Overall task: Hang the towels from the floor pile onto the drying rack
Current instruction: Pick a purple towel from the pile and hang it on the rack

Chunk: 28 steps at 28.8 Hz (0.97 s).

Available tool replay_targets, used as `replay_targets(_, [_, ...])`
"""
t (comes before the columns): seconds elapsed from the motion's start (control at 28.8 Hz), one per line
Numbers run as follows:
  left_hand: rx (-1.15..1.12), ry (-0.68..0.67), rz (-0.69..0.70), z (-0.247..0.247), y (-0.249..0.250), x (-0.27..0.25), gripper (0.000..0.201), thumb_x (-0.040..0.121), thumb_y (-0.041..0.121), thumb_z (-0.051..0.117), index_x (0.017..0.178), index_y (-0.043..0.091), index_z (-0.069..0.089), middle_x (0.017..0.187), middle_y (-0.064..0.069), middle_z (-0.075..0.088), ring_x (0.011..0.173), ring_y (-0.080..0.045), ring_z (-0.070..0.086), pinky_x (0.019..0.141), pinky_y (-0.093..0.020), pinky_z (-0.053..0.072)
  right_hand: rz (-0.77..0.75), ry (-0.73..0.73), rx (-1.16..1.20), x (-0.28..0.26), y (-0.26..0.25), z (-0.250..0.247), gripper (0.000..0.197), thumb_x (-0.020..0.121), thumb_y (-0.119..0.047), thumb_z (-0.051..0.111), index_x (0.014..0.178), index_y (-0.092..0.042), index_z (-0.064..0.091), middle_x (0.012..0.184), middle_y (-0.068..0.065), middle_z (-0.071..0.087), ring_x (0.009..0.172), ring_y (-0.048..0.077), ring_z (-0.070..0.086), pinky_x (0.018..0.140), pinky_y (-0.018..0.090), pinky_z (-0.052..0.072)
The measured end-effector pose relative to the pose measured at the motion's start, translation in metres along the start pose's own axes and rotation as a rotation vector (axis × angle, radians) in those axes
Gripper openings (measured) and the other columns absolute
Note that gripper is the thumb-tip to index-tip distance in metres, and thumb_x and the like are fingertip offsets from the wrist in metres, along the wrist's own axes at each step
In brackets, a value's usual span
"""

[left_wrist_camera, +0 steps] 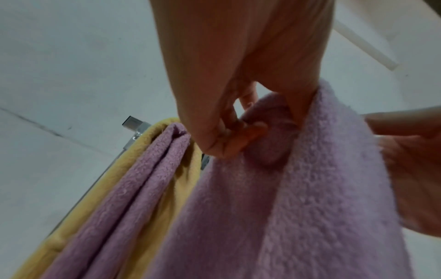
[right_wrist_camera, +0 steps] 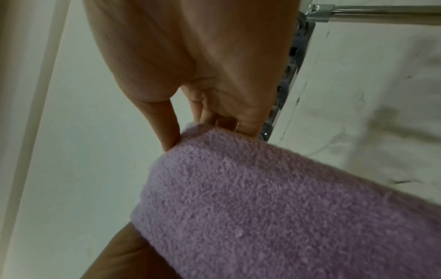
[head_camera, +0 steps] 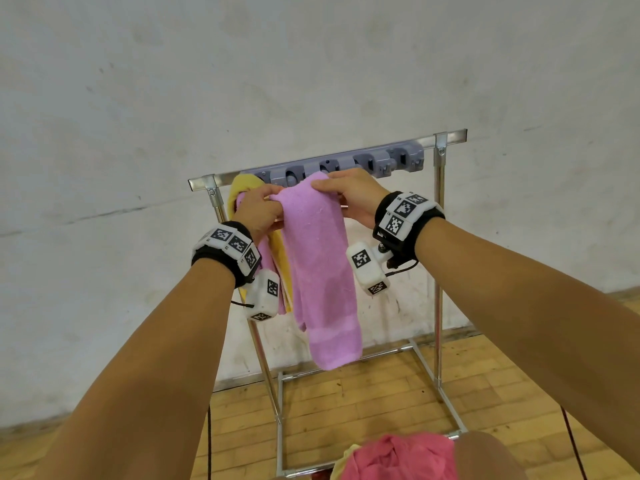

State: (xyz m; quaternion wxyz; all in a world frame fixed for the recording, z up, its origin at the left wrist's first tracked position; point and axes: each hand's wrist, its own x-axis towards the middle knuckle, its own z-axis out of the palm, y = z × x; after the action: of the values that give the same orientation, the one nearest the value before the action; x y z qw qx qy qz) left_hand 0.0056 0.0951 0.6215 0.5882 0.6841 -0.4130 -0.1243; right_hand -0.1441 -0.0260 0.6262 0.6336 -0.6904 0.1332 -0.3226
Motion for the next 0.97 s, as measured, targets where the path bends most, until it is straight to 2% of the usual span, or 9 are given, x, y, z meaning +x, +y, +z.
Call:
replay_targets(0.07, [0.084, 0.033, 0.044, 0.001, 0.004, 0.002, 0.031, 0.081, -0.008, 0.045, 0.082, 0.017, 0.063, 0.074, -0.008, 0.056, 0.071, -0.022, 0.052, 0.064, -0.029, 0.046, 0.005, 0.008, -0.016, 0.0, -0.001, 0.002, 0.009, 0.091, -0.016, 0.067, 0.087, -0.009, 0.07, 0.084, -0.001, 0.068, 0.084, 0.015, 0.062, 0.075, 0.031, 0.051])
replay_targets(0.21, [0.196, 0.085, 0.141, -0.005, 0.012, 0.004, 0.018, 0.082, -0.002, 0.049, 0.075, 0.008, 0.062, 0.074, -0.006, 0.053, 0.074, -0.019, 0.046, 0.071, -0.03, 0.041, 0.007, 0.085, -0.185, 0.008, -0.001, 0.009, 0.035, 0.085, -0.025, 0.074, 0.113, -0.007, 0.067, 0.115, 0.006, 0.066, 0.109, 0.024, 0.062, 0.093, 0.039, 0.054])
replay_targets(0.31, [0.241, 0.133, 0.208, -0.012, 0.013, 0.007, 0.014, 0.082, 0.005, 0.052, 0.078, -0.008, 0.058, 0.074, -0.009, 0.048, 0.072, -0.017, 0.041, 0.068, -0.029, 0.036, -0.081, 0.147, -0.294, 0.01, -0.007, 0.013, 0.038, 0.079, -0.026, 0.08, 0.11, -0.013, 0.062, 0.113, 0.001, 0.063, 0.104, 0.016, 0.06, 0.086, 0.029, 0.051])
replay_targets(0.38, [0.238, 0.154, 0.232, -0.017, 0.015, 0.01, 0.016, 0.084, 0.005, 0.051, 0.068, 0.004, 0.052, 0.067, -0.005, 0.046, 0.066, -0.017, 0.039, 0.063, -0.028, 0.034, -0.108, 0.084, -0.328, 0.008, -0.013, 0.02, 0.035, 0.077, -0.026, 0.083, 0.103, -0.015, 0.063, 0.103, 0.001, 0.063, 0.092, 0.014, 0.059, 0.074, 0.024, 0.048])
replay_targets(0.45, [0.232, 0.166, 0.249, -0.021, 0.018, 0.012, 0.027, 0.087, 0.002, 0.049, 0.065, 0.017, 0.044, 0.064, 0.0, 0.043, 0.062, -0.016, 0.037, 0.057, -0.027, 0.031, -0.082, -0.044, -0.414, 0.008, -0.015, 0.03, 0.045, 0.076, -0.03, 0.083, 0.111, -0.011, 0.062, 0.1, 0.004, 0.062, 0.087, 0.017, 0.059, 0.075, 0.03, 0.053])
replay_targets(0.56, [0.243, 0.161, 0.269, -0.026, 0.022, 0.017, 0.031, 0.087, 0.0, 0.05, 0.063, 0.019, 0.04, 0.062, 0.0, 0.041, 0.059, -0.014, 0.036, 0.054, -0.024, 0.031, -0.065, -0.13, -0.601, 0.016, -0.013, 0.048, 0.059, 0.077, -0.04, 0.081, 0.12, -0.009, 0.053, 0.107, 0.005, 0.064, 0.089, 0.018, 0.064, 0.076, 0.034, 0.057])
replay_targets(0.73, [0.3, 0.17, 0.303, -0.042, 0.028, 0.03, 0.032, 0.079, 0.003, 0.057, 0.061, 0.02, 0.038, 0.059, 0.003, 0.036, 0.059, -0.014, 0.033, 0.053, -0.027, 0.026, -0.219, 0.091, -0.75, 0.039, -0.012, 0.067, 0.019, 0.086, -0.025, 0.065, 0.1, -0.015, 0.057, 0.097, 0.002, 0.063, 0.088, 0.02, 0.058, 0.063, 0.022, 0.042])
replay_targets(0.83, [0.381, 0.223, 0.287, -0.058, 0.031, 0.039, 0.036, 0.078, 0.011, 0.066, 0.061, 0.022, 0.037, 0.06, 0.003, 0.036, 0.06, -0.015, 0.033, 0.055, -0.028, 0.026, -0.257, 0.168, -0.708, 0.056, -0.016, 0.075, 0.013, 0.084, -0.02, 0.063, 0.096, -0.017, 0.059, 0.095, 0.003, 0.065, 0.089, 0.021, 0.059, 0.064, 0.025, 0.043])
replay_targets(0.97, [0.562, 0.289, 0.283, -0.079, 0.031, 0.051, 0.027, 0.077, 0.001, 0.053, 0.063, 0.02, 0.039, 0.062, 0.001, 0.041, 0.064, -0.018, 0.034, 0.054, -0.026, 0.026, -0.302, 0.175, -0.755, 0.074, -0.022, 0.079, 0.016, 0.084, -0.02, 0.062, 0.1, -0.02, 0.06, 0.097, 0.002, 0.067, 0.088, 0.021, 0.06, 0.072, 0.028, 0.046])
